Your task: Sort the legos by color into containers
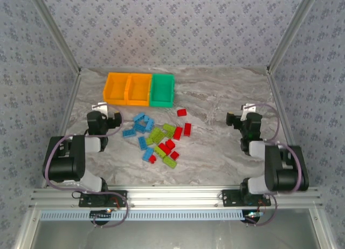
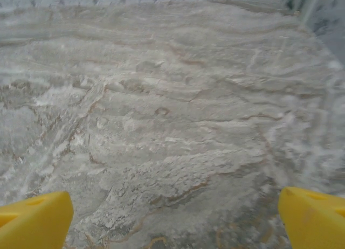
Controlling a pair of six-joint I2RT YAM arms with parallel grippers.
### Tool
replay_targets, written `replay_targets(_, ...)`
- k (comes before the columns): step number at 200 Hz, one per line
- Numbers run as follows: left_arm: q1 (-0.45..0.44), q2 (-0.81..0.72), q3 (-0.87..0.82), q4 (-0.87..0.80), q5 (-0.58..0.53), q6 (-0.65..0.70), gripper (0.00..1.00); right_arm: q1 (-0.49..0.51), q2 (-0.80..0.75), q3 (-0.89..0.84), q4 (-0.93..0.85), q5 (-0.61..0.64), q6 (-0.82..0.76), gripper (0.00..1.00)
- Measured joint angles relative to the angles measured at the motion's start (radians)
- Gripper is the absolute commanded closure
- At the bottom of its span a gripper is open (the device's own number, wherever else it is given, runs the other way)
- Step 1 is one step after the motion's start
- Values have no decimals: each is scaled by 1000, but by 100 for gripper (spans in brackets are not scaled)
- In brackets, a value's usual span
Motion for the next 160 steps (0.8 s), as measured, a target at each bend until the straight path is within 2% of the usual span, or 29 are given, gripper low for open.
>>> replay_targets(12,-26,-27,-8,-18,-26,2,1,14,-145,25,-149,59,74,0)
replay_targets(28,-66,-124,-5,-123,-79,-1,1,31,-334,82,-350,101,215,4)
replay_targets(46,-92,-265,40,-291,-125,-53,1,53,-517,131,-541,77,348,5)
replay_targets(65,-103,-392,122,-478,-164,-164,1,116,-601,168,-723,6,438,5)
replay_targets(84,-136,-470,209,-652,-171,-293,3,212,-581,208,-874,-72,487,5)
replay_targets(109,-234,-495,293,-856,-127,-412,5,385,-468,265,-1004,-204,511,4)
replay_targets(138,-365,-463,330,-1046,-60,-486,10,603,-323,343,-1078,-322,504,2)
replay_targets(160,-427,-391,342,-1138,-38,-526,20,683,-259,406,-1085,-348,494,2)
